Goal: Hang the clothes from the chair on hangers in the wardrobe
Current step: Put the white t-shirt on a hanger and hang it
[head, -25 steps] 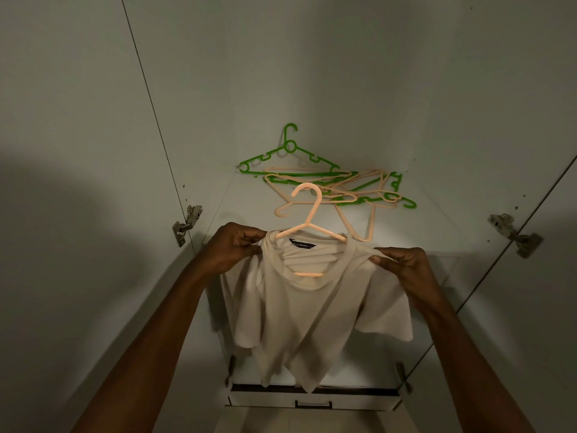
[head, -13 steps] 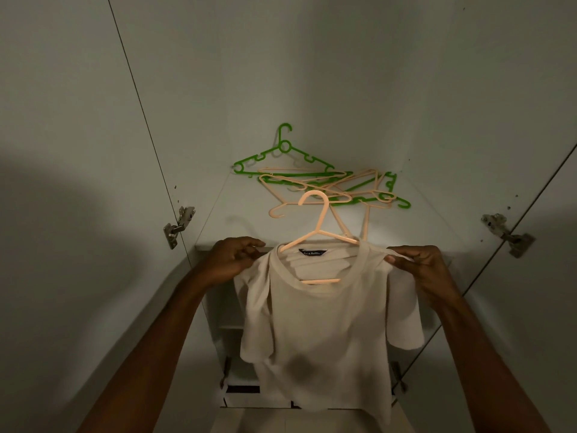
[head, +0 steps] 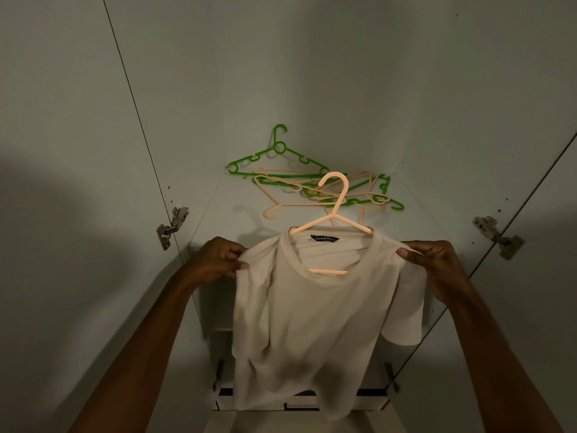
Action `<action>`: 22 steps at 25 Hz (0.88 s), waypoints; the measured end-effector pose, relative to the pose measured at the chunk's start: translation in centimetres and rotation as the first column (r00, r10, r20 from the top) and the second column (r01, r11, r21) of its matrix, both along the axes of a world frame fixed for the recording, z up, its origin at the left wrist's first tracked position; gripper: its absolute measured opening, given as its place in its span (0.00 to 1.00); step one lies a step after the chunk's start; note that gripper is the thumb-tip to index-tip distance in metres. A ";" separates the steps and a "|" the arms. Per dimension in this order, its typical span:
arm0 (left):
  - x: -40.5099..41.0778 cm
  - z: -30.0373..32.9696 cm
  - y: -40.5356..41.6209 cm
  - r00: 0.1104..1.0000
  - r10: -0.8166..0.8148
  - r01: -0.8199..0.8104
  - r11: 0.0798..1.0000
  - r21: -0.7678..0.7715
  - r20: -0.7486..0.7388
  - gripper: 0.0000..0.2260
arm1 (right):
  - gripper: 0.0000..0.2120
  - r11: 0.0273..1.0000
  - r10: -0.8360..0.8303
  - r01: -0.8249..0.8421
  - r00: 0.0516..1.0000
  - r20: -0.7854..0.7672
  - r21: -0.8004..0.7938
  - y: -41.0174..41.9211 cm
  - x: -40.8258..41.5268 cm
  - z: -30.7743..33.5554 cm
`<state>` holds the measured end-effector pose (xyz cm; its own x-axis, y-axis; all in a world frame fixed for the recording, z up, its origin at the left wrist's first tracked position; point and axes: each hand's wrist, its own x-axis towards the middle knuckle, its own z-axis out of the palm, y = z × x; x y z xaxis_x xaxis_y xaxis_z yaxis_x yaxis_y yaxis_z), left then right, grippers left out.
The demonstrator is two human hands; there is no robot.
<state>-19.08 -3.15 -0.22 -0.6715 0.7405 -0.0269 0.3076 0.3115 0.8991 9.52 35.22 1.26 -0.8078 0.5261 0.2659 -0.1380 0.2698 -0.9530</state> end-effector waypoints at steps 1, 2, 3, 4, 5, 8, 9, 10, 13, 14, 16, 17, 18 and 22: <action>-0.4 0.3 -0.3 1.000 -0.002 0.002 1.000 0.005 0.009 0.13 | 0.09 1.000 0.008 -0.008 1.000 0.001 -0.012 0.0 0.2 0.2; -0.8 0.7 -0.5 1.000 -0.004 0.004 1.000 0.013 0.010 0.12 | 0.09 1.000 0.015 -0.015 1.000 0.000 -0.024 0.1 0.3 0.3; -1.0 1.0 -0.7 1.000 0.000 -0.001 1.000 0.022 0.013 0.11 | 0.09 0.999 0.022 -0.022 1.000 -0.004 -0.041 0.1 0.5 0.4; -1.0 1.3 -0.7 1.000 0.013 -0.013 1.000 0.023 0.002 0.11 | 0.12 0.998 0.022 -0.022 1.000 -0.014 -0.054 0.2 0.5 0.3; -0.7 1.7 -0.6 0.999 0.024 -0.024 1.000 0.008 -0.033 0.10 | 0.15 0.998 0.015 -0.016 1.000 -0.015 -0.066 0.2 0.4 0.3; -0.3 1.1 0.2 0.967 -0.007 -0.031 0.989 -0.142 -0.253 0.12 | 0.11 0.997 0.001 -0.004 0.999 -0.032 -0.083 -0.3 -0.2 0.1; -0.2 0.9 0.4 0.941 -0.014 -0.059 0.977 -0.204 -0.339 0.11 | 0.11 0.996 0.010 -0.013 0.999 -0.037 -0.090 -0.5 -0.4 0.1; 0.0 1.0 0.5 0.925 -0.009 -0.082 0.971 -0.223 -0.380 0.11 | 0.10 0.996 0.017 -0.021 0.999 -0.039 -0.089 -0.7 -0.6 0.3; 1.2 2.0 0.6 0.990 0.000 0.006 0.999 0.043 -0.140 0.12 | 0.10 0.996 0.042 -0.046 0.998 -0.050 -0.081 -1.1 -0.8 0.5; 1.8 2.5 0.6 0.995 -0.052 0.062 0.992 0.114 -0.081 0.11 | 0.10 0.996 0.041 -0.044 0.998 -0.043 -0.072 -1.2 -0.9 0.4; 2.3 2.8 0.9 0.979 -0.148 0.164 0.980 0.115 -0.138 0.11 | 0.10 0.997 0.043 -0.045 0.998 -0.038 -0.063 -1.2 -1.0 0.2; 2.2 2.7 1.1 0.964 -0.178 0.195 0.978 0.068 -0.197 0.13 | 0.10 0.997 0.042 -0.044 0.998 -0.038 -0.064 -1.2 -1.0 0.1; 1.9 2.6 1.2 0.955 -0.183 0.192 0.981 0.015 -0.232 0.13 | 0.11 0.997 0.037 -0.040 0.999 -0.038 -0.068 -0.8 -0.9 -0.1; 0.5 2.1 0.0 0.990 -0.138 0.139 0.986 0.087 -0.025 0.12 | 0.12 0.992 0.033 -0.036 0.999 -0.030 -0.123 0.1 -0.2 -0.5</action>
